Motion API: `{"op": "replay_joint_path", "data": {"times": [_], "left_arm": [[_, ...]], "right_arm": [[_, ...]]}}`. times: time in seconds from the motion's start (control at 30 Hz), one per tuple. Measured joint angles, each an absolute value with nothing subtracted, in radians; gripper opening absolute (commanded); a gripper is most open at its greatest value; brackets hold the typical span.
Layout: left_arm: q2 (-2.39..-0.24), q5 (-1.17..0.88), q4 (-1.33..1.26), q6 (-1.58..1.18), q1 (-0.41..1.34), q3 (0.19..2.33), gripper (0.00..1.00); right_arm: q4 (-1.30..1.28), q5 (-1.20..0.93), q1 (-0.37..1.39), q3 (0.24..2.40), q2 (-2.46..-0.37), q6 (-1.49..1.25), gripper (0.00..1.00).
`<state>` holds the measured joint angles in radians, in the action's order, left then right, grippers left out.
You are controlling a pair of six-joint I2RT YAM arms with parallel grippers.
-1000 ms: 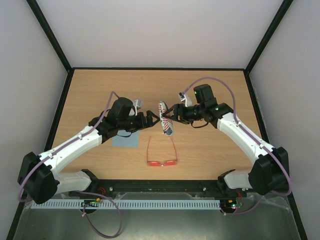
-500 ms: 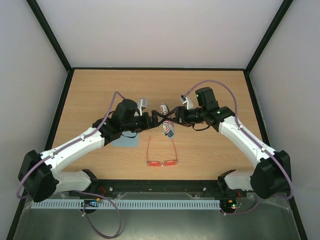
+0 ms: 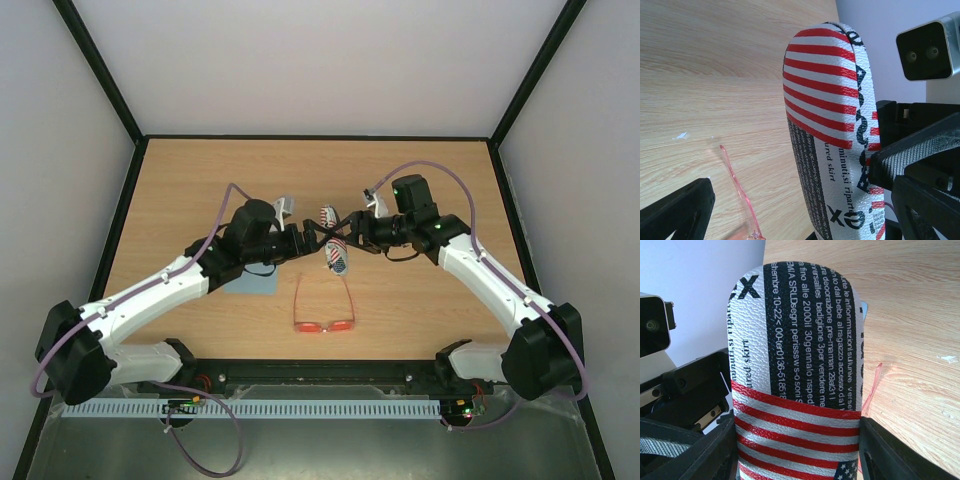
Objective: Organize the sunglasses
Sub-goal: Open the sunglasses case.
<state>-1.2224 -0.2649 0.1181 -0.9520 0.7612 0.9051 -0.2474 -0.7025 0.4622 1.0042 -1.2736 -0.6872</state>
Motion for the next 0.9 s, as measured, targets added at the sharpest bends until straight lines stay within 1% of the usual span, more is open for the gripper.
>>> {"op": "replay_joint_path", "data": {"times": [0.23, 0.4, 0.57, 0.63, 0.73, 0.9], "left_arm": [[-1.214, -0.250, 0.128, -0.952, 0.770, 0.904, 0.99], [-1.213, -0.244, 0.142, -0.953, 0.779, 0.902, 0.92], [-1.209, -0.236, 0.141, -0.954, 0.781, 0.902, 0.79], [-1.209, -0.236, 0.139, -0.954, 0.781, 0.902, 0.70], [-1.209, -0.236, 0.130, -0.952, 0.781, 0.902, 0.65], [-1.211, -0.235, 0.123, -0.951, 0.783, 0.902, 0.64]], "right_arm": [[-0.234, -0.698, 0.464, 1.004, -1.274, -0.696, 0.23], [-0.223, -0.693, 0.464, 1.004, -1.274, -0.701, 0.23], [-0.218, -0.692, 0.465, 1.004, -1.274, -0.706, 0.23], [-0.218, -0.690, 0.465, 1.005, -1.274, -0.708, 0.22], [-0.218, -0.687, 0.465, 1.004, -1.274, -0.709, 0.20], [-0.218, -0.686, 0.465, 1.004, -1.274, -0.711, 0.19]]}}
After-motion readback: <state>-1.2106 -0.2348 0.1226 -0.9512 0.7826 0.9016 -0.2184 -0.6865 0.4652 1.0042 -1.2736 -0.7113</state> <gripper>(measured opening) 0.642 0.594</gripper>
